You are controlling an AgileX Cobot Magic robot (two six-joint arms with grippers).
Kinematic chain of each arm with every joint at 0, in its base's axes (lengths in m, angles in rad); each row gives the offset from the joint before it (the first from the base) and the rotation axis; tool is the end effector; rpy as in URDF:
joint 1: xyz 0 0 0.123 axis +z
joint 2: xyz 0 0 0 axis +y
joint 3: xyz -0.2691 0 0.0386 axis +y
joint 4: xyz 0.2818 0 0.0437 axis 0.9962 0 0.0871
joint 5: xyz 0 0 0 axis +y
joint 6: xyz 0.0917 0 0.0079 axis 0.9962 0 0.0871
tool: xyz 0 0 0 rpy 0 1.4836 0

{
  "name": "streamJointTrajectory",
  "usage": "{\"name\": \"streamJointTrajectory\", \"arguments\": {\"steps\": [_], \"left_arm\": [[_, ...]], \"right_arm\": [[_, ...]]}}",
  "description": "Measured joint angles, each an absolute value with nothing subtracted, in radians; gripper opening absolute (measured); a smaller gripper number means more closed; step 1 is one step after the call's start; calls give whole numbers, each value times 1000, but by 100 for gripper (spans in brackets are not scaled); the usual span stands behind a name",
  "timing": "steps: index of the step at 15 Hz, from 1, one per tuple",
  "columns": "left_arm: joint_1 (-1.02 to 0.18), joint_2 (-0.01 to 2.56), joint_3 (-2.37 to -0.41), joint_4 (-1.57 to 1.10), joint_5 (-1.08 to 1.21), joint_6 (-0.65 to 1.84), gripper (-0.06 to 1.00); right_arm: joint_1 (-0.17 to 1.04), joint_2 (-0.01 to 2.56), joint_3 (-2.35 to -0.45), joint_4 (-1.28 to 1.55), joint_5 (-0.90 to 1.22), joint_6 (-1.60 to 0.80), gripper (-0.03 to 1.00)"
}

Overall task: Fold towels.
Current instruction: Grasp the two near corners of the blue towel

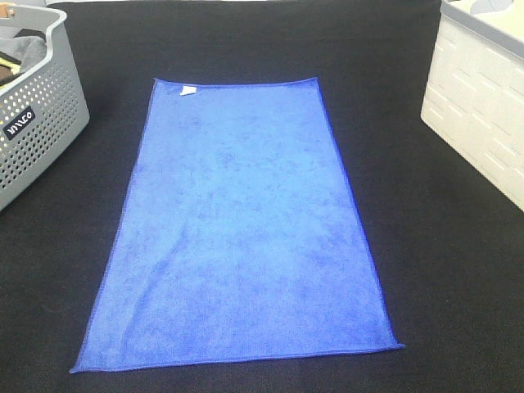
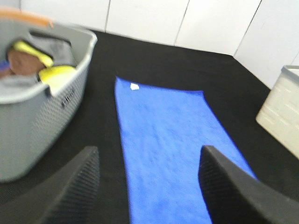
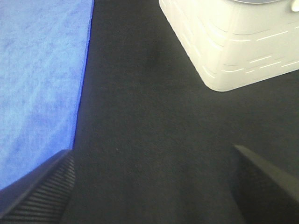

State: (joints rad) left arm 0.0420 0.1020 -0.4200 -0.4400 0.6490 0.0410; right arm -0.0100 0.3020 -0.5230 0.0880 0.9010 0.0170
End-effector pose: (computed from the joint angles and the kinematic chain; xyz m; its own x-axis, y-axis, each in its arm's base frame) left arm 0.0784 -0.0205 0.3010 -0.2513 -0.3128 -0.9160 0.1402 0.9246 -0.3542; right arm 0.0962 0.0054 0.2930 -0.5590 0.0771 -0.8255 -0.0072 0.9952 0.0978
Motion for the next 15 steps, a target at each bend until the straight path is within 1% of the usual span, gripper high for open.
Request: {"name": "streamJointTrajectory", "arguments": {"steps": [2, 4, 7, 8, 9, 10, 15], "left_arm": [[42, 253, -388, -542, 636, 23, 60], [42, 408, -387, -623, 636, 44, 60], [42, 680, -385, -741, 632, 183, 60], [42, 765, -384, -785, 631, 245, 60], [42, 765, -384, -785, 631, 245, 60], [42, 905, -384, -847, 630, 355, 60], [42, 1319, -384, -1125, 626, 717, 60]], "right_arm": [[-10, 454, -525, 132, 832, 32, 82], [-10, 615, -525, 172, 811, 32, 82], [-10, 846, -525, 259, 803, 18, 81], [-10, 963, -525, 322, 793, -54, 81], [-10, 963, -525, 322, 793, -54, 81], [-10, 1030, -525, 369, 783, -114, 81], [-10, 1337, -525, 669, 697, -441, 81]]}}
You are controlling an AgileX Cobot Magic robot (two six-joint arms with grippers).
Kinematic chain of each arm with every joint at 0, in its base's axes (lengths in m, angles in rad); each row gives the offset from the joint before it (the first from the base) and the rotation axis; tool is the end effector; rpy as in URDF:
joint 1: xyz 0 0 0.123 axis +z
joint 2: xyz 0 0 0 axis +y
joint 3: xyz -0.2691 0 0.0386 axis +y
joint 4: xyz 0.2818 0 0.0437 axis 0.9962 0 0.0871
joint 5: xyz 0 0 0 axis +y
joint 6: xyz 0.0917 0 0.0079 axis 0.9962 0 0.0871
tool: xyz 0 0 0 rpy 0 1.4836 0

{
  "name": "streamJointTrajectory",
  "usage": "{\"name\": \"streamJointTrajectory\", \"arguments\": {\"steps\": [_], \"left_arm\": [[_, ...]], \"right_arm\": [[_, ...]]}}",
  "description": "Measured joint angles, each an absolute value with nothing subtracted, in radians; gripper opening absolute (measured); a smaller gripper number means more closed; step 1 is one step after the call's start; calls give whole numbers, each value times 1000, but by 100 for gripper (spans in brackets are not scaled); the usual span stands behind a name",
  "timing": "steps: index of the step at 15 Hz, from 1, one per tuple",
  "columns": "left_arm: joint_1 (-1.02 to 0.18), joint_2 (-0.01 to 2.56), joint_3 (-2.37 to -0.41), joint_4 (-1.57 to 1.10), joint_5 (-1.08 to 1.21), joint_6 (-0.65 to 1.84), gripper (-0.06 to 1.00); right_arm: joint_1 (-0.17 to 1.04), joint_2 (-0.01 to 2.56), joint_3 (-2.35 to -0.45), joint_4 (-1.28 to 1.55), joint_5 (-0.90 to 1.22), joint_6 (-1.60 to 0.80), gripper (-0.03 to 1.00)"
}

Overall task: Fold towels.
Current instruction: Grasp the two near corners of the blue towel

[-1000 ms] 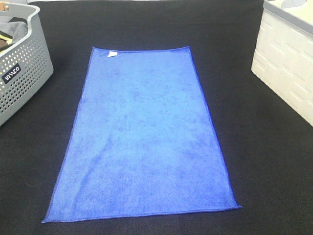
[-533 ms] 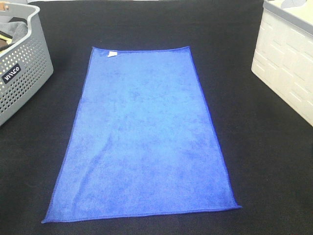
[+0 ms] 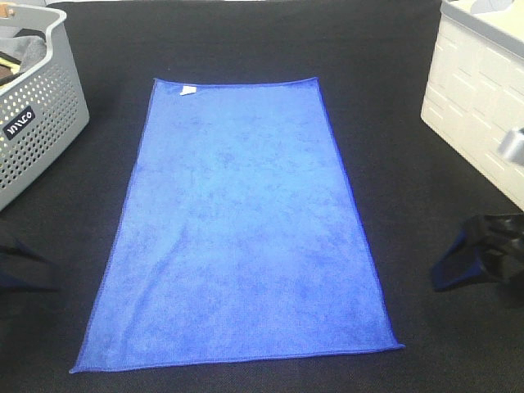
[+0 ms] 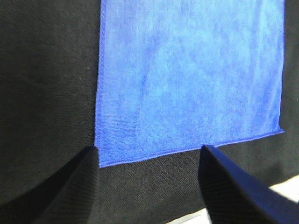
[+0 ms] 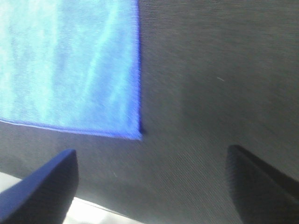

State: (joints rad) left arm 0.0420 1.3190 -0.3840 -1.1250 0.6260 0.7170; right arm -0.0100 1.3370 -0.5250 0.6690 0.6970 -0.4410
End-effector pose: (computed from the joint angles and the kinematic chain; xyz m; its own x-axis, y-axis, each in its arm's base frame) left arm 0.2065 -0.0401 0.1212 -0.9222 -0.3068 -0.2354 -0.1168 0.8013 -0.5868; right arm 0.2232 0.0345 0.1378 -0.9697 0.1049 -0.2205 0.0056 0.9124 0.4093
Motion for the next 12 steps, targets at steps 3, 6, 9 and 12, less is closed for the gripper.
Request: {"name": "streamJointTrajectory", "arguments": {"steps": [3, 6, 9, 12], "left_arm": [[42, 1518, -385, -1333, 621, 941, 60], [42, 1682, -413, -1464, 619, 1103, 60], [32, 1772, -454, -1475, 616, 1117, 60], [-59, 1837, -508, -1493, 593, 1117, 60]], "right_arm": [[-10, 1482, -526, 830, 669, -617, 80], [-10, 1622, -527, 1001, 658, -805, 78], [-10, 1711, -528, 1112, 656, -906, 76], [-7, 1799, -531, 1192, 666, -966, 73]]}}
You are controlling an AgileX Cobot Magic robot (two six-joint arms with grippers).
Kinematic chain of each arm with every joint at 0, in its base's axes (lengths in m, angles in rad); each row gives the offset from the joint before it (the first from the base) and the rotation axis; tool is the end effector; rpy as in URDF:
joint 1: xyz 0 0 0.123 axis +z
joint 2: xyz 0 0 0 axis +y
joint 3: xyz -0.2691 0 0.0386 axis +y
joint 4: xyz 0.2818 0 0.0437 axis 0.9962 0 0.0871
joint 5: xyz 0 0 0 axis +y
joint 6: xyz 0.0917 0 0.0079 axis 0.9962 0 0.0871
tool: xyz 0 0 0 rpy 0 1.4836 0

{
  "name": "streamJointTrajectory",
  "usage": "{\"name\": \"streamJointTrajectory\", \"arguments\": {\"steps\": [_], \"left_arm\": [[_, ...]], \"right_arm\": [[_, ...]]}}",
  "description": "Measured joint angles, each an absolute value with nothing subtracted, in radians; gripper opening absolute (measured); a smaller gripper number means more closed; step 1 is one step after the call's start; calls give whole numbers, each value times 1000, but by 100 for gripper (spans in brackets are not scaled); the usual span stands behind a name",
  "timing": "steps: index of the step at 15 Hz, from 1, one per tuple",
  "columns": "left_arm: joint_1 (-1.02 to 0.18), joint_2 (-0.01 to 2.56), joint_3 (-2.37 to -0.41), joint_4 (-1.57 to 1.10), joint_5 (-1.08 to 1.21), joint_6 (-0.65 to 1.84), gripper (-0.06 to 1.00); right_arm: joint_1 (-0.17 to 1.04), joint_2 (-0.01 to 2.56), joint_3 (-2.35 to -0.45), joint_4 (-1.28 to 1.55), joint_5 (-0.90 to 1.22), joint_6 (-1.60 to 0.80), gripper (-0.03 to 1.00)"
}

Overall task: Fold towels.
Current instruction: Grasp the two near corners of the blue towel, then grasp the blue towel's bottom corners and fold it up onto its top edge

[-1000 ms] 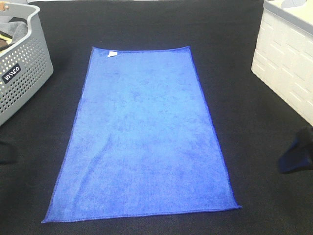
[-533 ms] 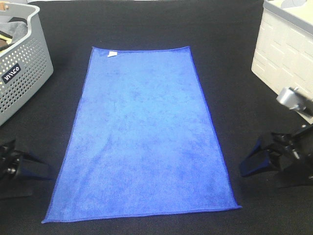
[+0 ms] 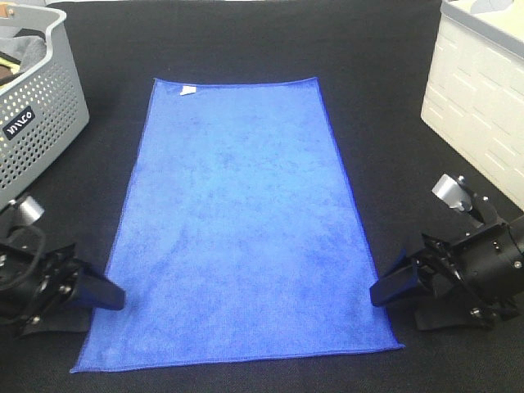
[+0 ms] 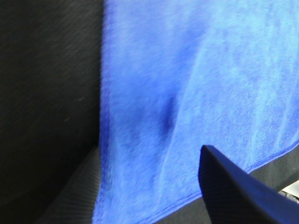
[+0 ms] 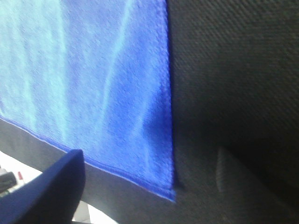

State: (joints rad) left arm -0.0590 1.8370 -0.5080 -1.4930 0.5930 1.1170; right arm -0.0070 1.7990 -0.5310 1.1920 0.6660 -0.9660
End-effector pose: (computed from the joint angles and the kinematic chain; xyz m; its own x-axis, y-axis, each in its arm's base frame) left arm 0.2353 -0.0654 0.0359 -0.9695 -0.2358 -0.0668 -0.1503 0.7874 -0.5978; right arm 0.2326 0.0513 0.0456 -0.9926 0.1181 -0.0285 0.0798 0.8107 0.5800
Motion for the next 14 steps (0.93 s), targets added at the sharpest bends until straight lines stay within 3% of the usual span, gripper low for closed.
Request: {"name": "streamJointTrajectory", "arguments": {"steps": [4, 6, 7, 8, 9, 10, 11, 14], "left_arm": [[-155, 1901, -588, -1539, 606, 1116, 60], [-193, 1919, -617, -1546, 604, 1113, 55], [-193, 1919, -617, -1546, 604, 1113, 55], [-197, 1925, -618, -1546, 595, 1101, 45], [-198, 1930, -618, -1538, 571, 1086, 31], [-198, 1934, -618, -1532, 564, 1084, 11], [-198, 1938, -618, -1527, 564, 1081, 2], [-198, 1924, -617, -1480, 570, 1053, 1]], "right_arm": [[144, 1841, -539, 1339, 626, -1020, 68], [165, 1848, -539, 1369, 590, -1020, 57], [165, 1848, -539, 1369, 590, -1020, 57], [165, 1850, -539, 1375, 573, -1020, 46], [169, 1856, -539, 1376, 539, -1020, 28], [170, 1860, -539, 1376, 524, -1020, 15], [170, 1861, -539, 1372, 511, -1020, 3], [171, 1859, -539, 1357, 518, -991, 0]]}}
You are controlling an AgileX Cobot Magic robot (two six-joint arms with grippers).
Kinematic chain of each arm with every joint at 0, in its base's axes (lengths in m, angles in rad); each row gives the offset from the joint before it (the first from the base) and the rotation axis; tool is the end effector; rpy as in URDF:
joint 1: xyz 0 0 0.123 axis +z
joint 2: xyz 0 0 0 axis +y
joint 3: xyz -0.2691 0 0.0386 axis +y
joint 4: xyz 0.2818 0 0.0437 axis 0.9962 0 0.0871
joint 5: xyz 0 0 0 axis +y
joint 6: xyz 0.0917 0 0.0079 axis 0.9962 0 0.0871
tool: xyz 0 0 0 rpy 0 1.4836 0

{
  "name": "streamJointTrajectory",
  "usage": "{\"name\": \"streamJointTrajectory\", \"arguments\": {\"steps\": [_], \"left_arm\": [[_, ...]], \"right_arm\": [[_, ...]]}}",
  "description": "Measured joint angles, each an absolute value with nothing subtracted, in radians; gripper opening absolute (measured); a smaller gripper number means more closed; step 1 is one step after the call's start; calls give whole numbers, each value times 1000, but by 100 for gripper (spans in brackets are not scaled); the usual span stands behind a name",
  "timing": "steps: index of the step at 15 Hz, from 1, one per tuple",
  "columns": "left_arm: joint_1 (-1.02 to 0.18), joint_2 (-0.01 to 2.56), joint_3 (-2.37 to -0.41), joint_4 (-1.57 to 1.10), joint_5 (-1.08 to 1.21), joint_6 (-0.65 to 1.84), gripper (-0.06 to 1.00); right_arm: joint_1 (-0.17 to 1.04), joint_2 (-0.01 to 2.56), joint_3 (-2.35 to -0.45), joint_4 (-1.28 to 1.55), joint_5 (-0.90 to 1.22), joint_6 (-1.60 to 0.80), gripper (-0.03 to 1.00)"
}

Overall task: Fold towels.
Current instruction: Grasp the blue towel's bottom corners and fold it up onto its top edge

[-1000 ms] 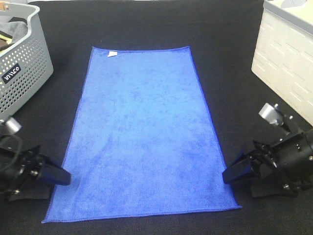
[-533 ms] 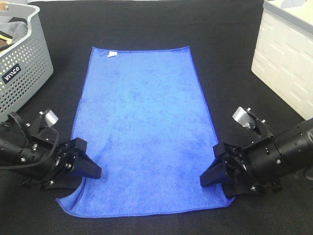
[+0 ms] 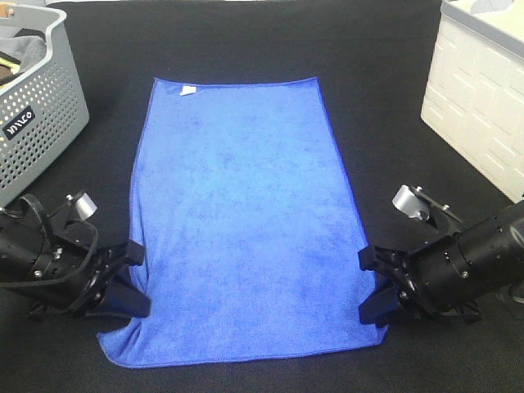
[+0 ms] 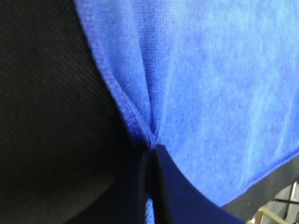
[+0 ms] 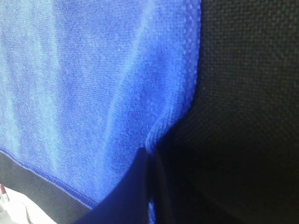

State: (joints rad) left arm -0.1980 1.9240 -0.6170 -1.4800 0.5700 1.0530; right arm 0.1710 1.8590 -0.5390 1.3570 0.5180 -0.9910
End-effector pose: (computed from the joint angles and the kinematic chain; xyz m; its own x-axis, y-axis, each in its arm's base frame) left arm 0.2524 -0.1012 0.0272 -0.9877 -0.1447 -0.0597 -0.0825 0.8054 -0.5870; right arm 0.2320 0.0854 0.0293 -0.9915 0.1207 -0.0487 0.0784 0.8523 0.5172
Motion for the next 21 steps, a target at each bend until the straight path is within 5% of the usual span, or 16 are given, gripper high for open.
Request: {"name": "streamJointTrajectory", "arguments": {"steps": [5, 13, 17, 21], "left_arm": [[-174, 1741, -512, -1276, 581, 881, 1], [-173, 1581, -340, -1236, 641, 851, 1], [-173, 1550, -430, -1251, 602, 852, 1], [-173, 1559, -635, -1228, 491, 820, 1]], "right_arm": [[172, 1690, -472, 1104, 533, -723, 0], [174, 1407, -262, 1091, 594, -670, 0], [174, 1439, -417, 1070, 582, -670, 0], [174, 1666, -791, 1052, 609, -657, 0]]}}
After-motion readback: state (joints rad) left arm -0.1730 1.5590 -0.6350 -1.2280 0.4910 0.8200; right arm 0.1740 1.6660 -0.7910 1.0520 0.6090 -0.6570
